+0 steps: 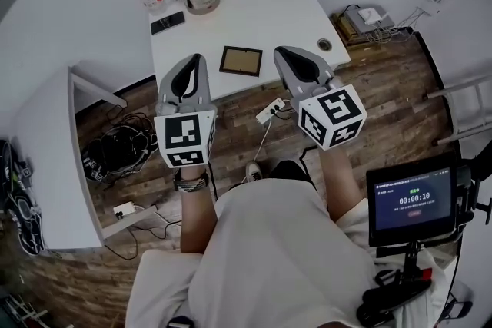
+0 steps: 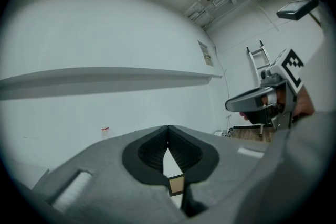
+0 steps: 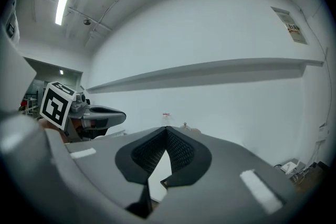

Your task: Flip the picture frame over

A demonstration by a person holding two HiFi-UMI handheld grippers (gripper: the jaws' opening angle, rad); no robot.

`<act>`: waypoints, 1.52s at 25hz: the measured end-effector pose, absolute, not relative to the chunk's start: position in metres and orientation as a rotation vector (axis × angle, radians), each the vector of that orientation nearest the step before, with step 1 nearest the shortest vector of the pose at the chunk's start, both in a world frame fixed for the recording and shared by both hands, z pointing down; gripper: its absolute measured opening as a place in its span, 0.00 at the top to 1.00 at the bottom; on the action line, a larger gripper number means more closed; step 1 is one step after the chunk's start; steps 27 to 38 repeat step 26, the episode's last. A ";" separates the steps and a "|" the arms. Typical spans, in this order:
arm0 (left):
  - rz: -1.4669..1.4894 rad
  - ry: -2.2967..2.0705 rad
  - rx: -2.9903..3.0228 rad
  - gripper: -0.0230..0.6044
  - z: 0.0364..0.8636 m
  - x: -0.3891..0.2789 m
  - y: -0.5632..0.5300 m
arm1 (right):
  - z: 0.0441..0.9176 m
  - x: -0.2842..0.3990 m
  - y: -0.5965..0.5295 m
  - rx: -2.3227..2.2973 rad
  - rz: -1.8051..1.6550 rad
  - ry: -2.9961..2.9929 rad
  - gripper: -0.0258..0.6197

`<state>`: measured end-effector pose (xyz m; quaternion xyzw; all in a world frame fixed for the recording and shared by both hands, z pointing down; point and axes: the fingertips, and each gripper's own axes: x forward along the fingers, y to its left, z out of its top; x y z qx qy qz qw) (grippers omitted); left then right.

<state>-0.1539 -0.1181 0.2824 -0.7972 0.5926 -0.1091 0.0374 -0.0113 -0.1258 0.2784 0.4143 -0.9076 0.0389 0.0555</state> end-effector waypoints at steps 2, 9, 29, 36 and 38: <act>-0.337 1.812 -2.441 0.96 0.281 -0.153 -0.121 | 0.276 -0.010 -0.127 1.268 0.106 -2.746 0.96; -0.350 1.762 -2.449 0.96 0.278 -0.145 -0.127 | 0.268 -0.004 -0.132 1.301 0.078 -2.736 0.96; -0.377 1.700 -2.481 0.96 0.284 -0.131 -0.124 | 0.266 -0.003 -0.131 1.313 0.077 -2.734 0.96; -0.377 1.700 -2.481 0.96 0.284 -0.131 -0.124 | 0.266 -0.003 -0.131 1.313 0.077 -2.734 0.96; -0.377 1.700 -2.481 0.96 0.284 -0.131 -0.124 | 0.266 -0.003 -0.131 1.313 0.077 -2.734 0.96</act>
